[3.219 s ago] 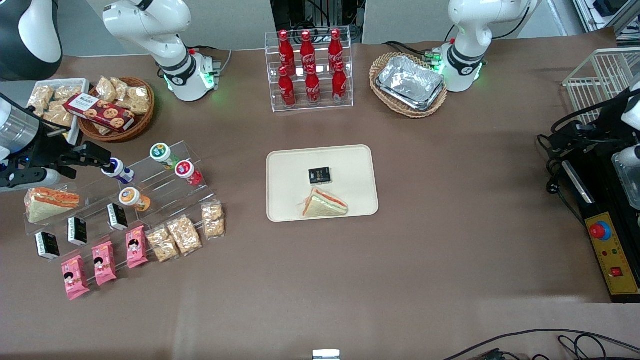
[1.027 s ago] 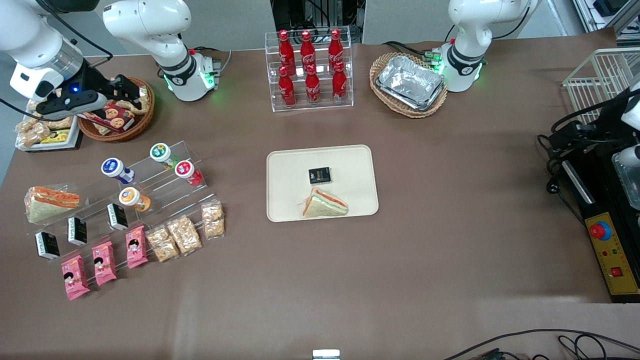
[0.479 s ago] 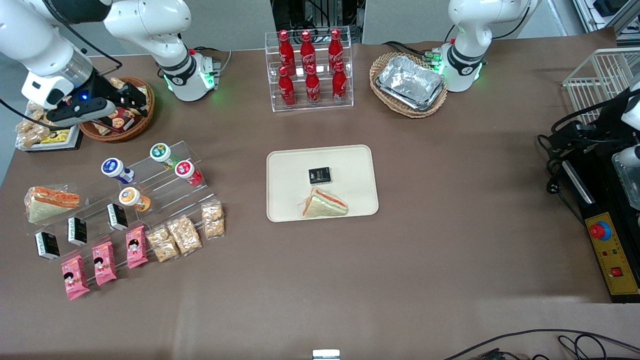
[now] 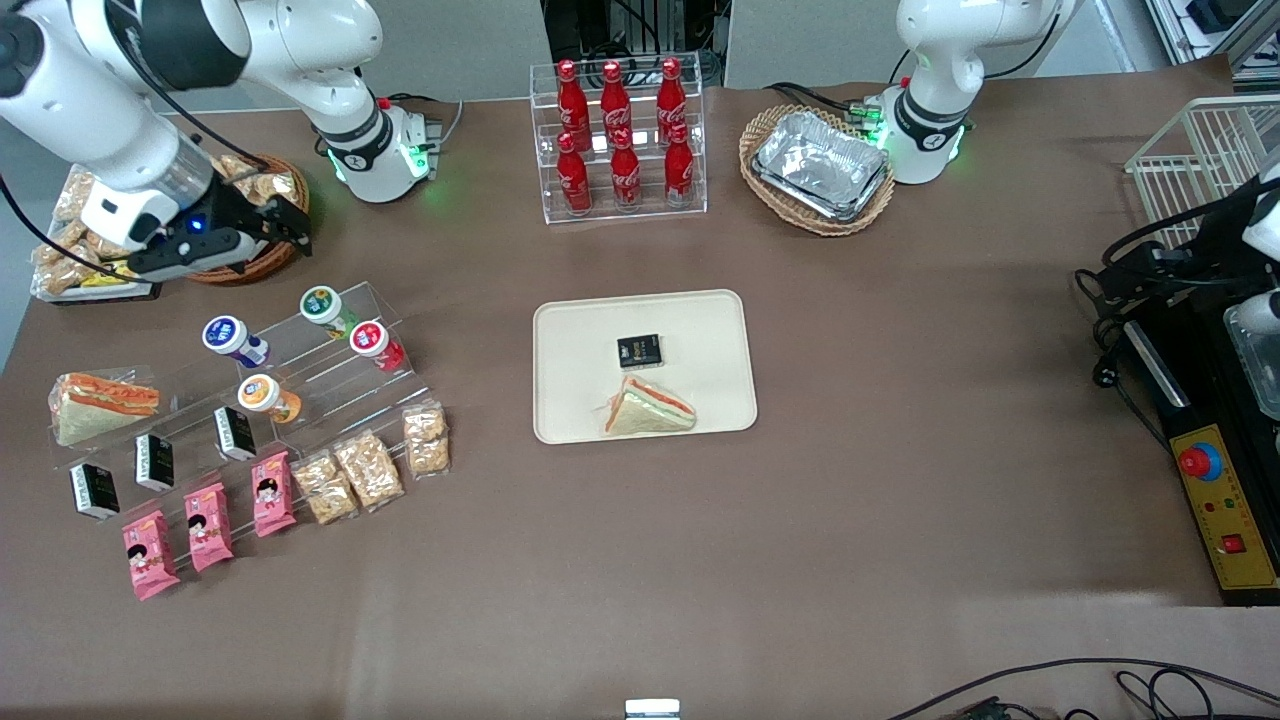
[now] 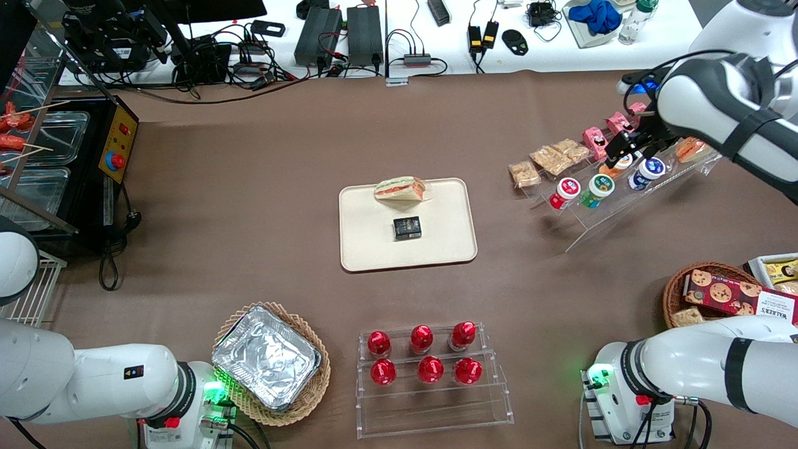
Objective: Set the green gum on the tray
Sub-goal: 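Lower the right gripper and grasp the green gum bottle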
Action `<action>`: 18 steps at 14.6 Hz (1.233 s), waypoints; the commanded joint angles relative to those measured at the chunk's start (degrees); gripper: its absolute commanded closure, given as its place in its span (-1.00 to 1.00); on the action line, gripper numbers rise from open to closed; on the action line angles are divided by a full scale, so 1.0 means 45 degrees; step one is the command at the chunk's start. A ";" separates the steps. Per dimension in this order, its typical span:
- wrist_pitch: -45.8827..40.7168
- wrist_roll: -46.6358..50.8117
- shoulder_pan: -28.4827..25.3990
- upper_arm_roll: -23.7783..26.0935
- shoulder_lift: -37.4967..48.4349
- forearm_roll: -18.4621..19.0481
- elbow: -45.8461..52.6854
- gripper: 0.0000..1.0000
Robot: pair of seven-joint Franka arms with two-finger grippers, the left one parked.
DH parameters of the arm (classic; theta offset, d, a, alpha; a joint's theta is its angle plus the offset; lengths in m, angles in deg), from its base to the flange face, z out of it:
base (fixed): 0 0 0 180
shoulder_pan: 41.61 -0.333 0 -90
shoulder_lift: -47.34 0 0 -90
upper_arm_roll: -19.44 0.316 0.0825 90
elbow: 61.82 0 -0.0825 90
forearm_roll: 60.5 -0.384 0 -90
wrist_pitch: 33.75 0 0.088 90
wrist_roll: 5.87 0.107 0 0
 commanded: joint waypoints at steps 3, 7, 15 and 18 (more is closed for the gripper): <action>0.2524 0.0007 0.0068 -0.0060 -0.0588 0.0225 -0.1751 -1.00; 0.3563 0.0008 0.0069 -0.0079 -0.1271 0.0225 -0.2203 -1.00; 0.4248 0.0396 0.0030 -0.0060 -0.2112 0.0225 -0.2204 -0.97; 0.4267 0.0750 -0.0048 -0.0040 -0.2210 0.0516 -0.2184 -0.70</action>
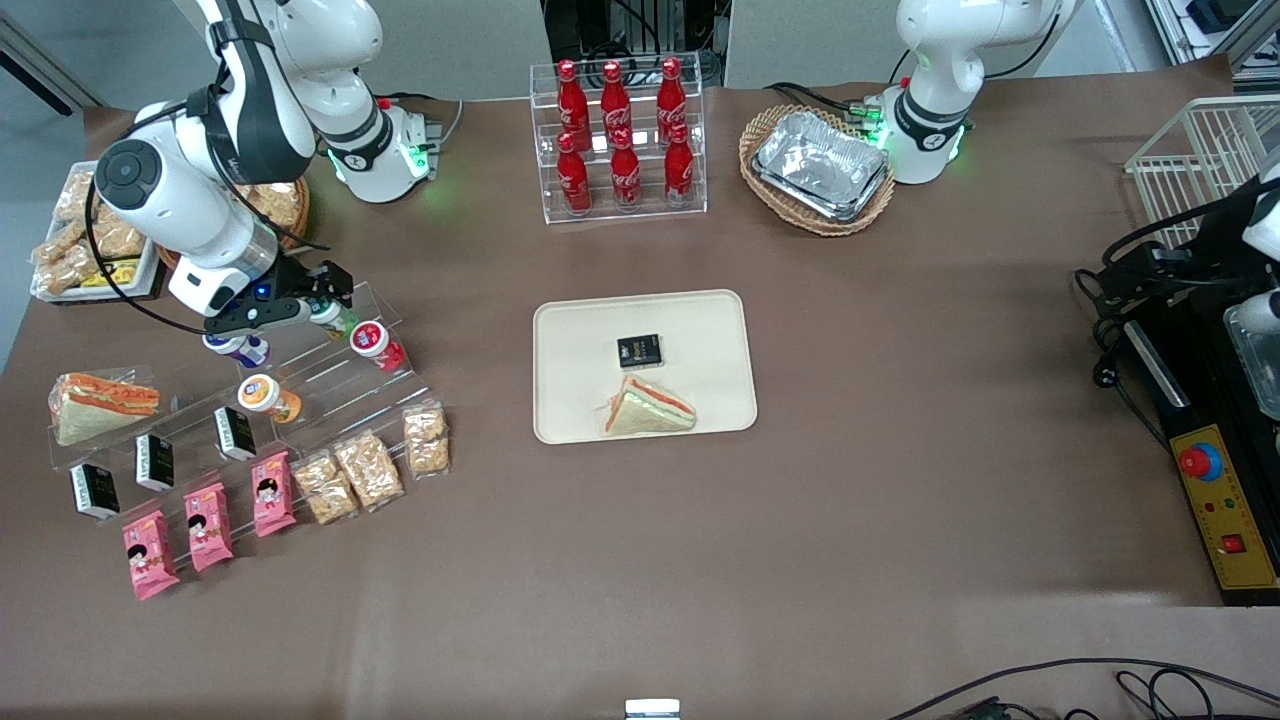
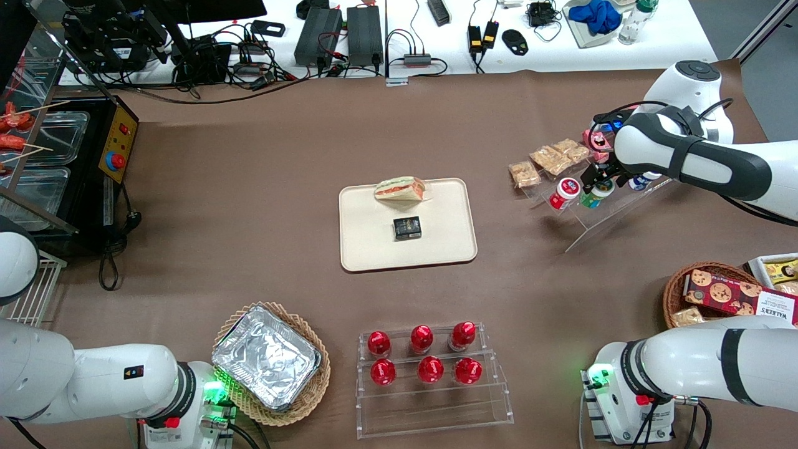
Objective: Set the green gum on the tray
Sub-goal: 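Lower the right gripper and grasp the green gum bottle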
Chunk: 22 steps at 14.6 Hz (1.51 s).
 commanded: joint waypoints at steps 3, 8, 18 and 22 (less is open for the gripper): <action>0.0251 0.0420 -0.0076 0.0005 -0.0124 0.0496 0.0003 -0.55; 0.0251 0.0439 -0.0076 0.0005 -0.0163 0.0496 0.0061 -0.28; -0.4797 0.0498 -0.0096 0.0102 0.0599 0.0282 0.3627 -0.06; -0.7323 0.3087 -0.0933 0.0978 0.0579 0.0027 0.6034 -0.06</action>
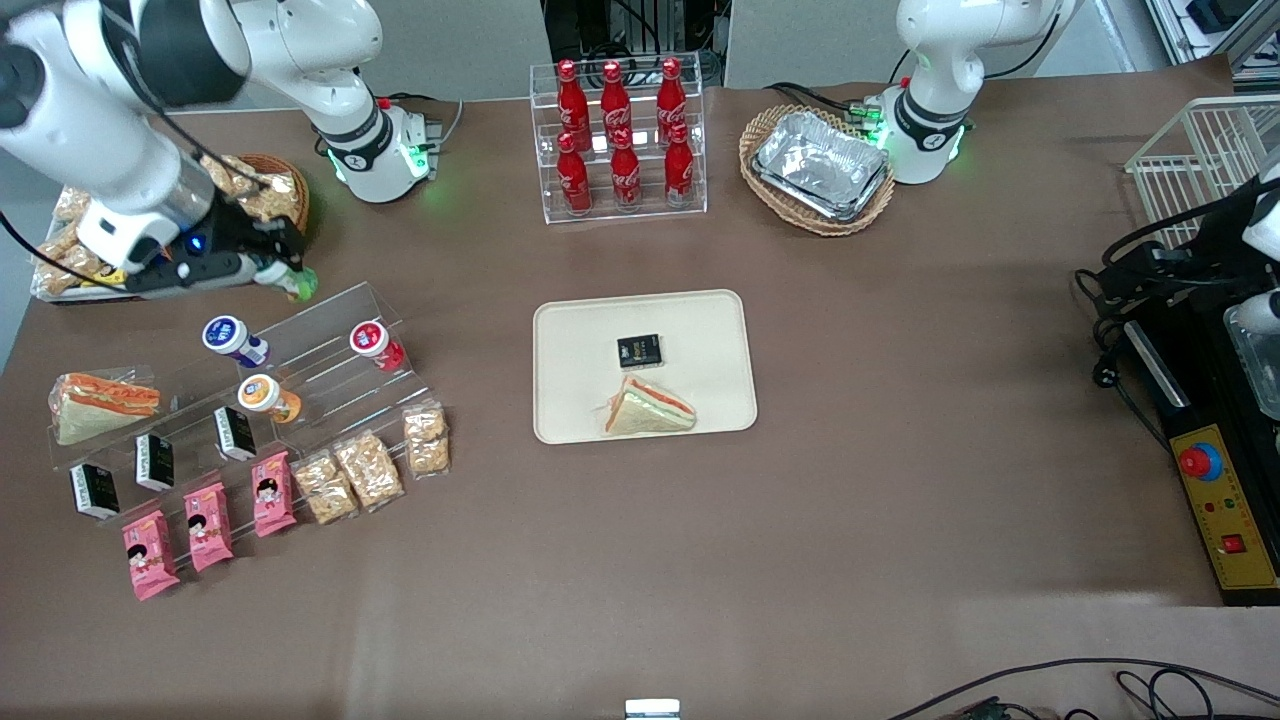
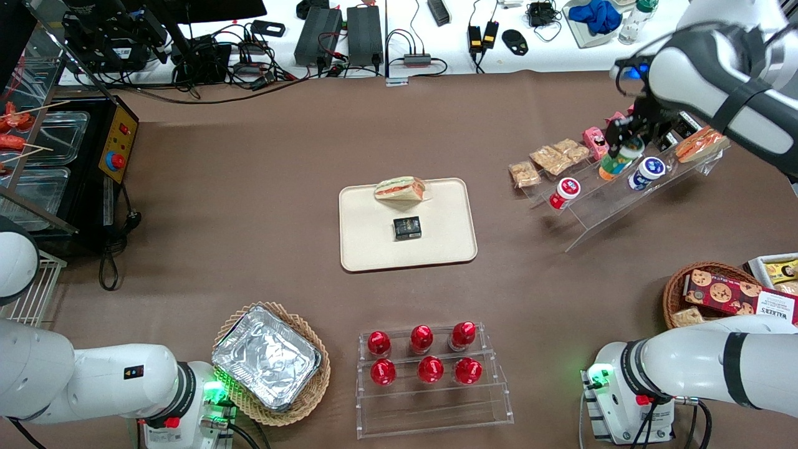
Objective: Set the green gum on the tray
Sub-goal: 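Lift the green gum bottle and carry it over the cream tray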
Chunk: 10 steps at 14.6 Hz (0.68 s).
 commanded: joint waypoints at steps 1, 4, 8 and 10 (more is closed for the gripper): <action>-0.1760 0.2876 -0.1066 0.1037 -0.0218 -0.0195 0.1952 -0.06; -0.1861 0.5397 -0.1810 0.2150 -0.0276 -0.0993 0.2229 -0.06; -0.0578 0.7919 -0.1870 0.4219 -0.1406 -0.1856 0.1957 -0.06; 0.1022 0.9051 -0.1870 0.5099 -0.2108 -0.1856 0.1314 -0.06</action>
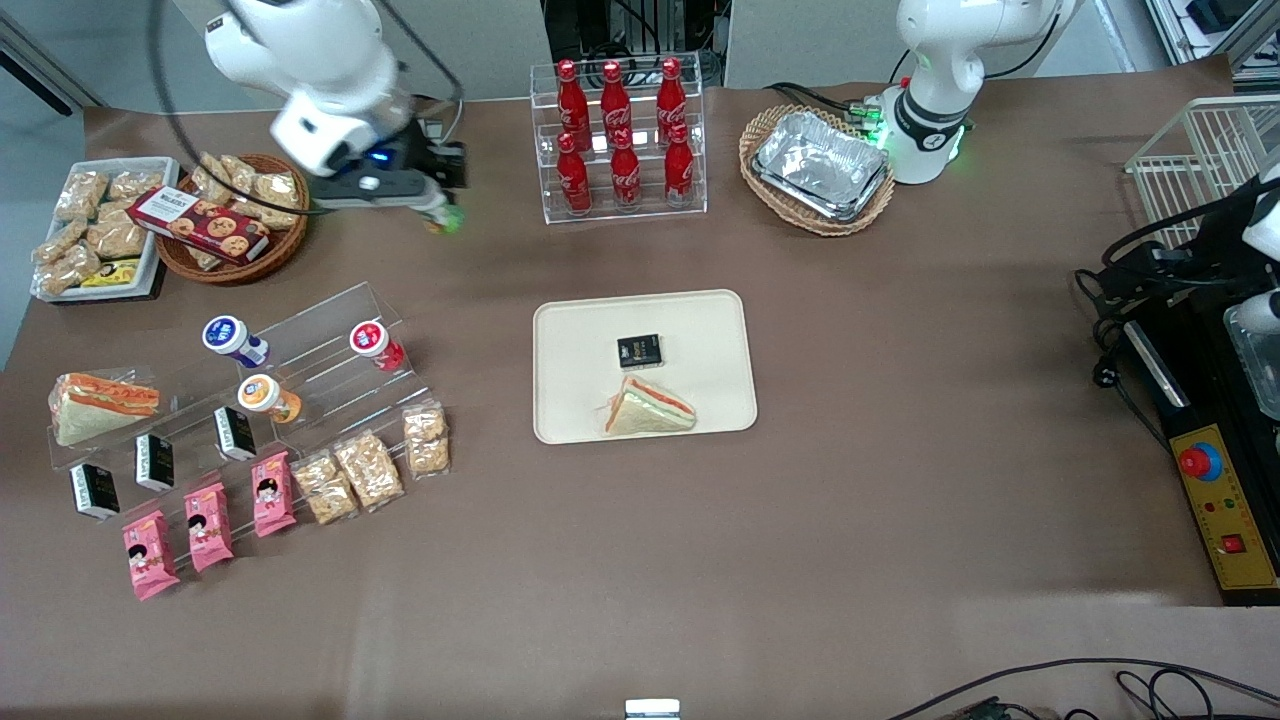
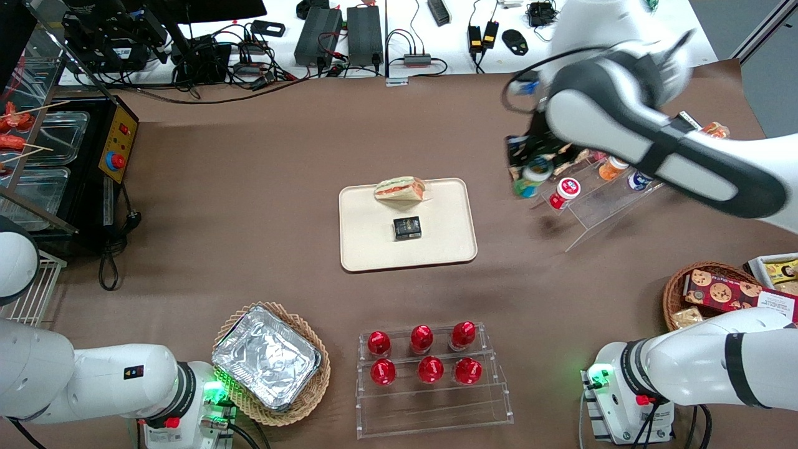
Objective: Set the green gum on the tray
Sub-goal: 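Lift the green gum bottle and carry it over the cream tray, then lower the bottle onto the tray corner and open the right gripper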
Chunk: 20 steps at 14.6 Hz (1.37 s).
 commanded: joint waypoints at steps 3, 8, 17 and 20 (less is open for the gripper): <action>0.4107 0.2028 0.0075 0.1743 -0.2247 -0.0271 -0.1495 -0.06; 0.7662 0.3200 -0.0393 0.2018 -0.4551 0.0156 -0.2531 -0.06; 1.1304 0.8565 -0.1175 0.1999 -0.7834 0.5891 -0.2847 -0.08; 1.1343 0.9022 -0.1058 0.1979 -0.8069 0.6623 -0.2847 -0.08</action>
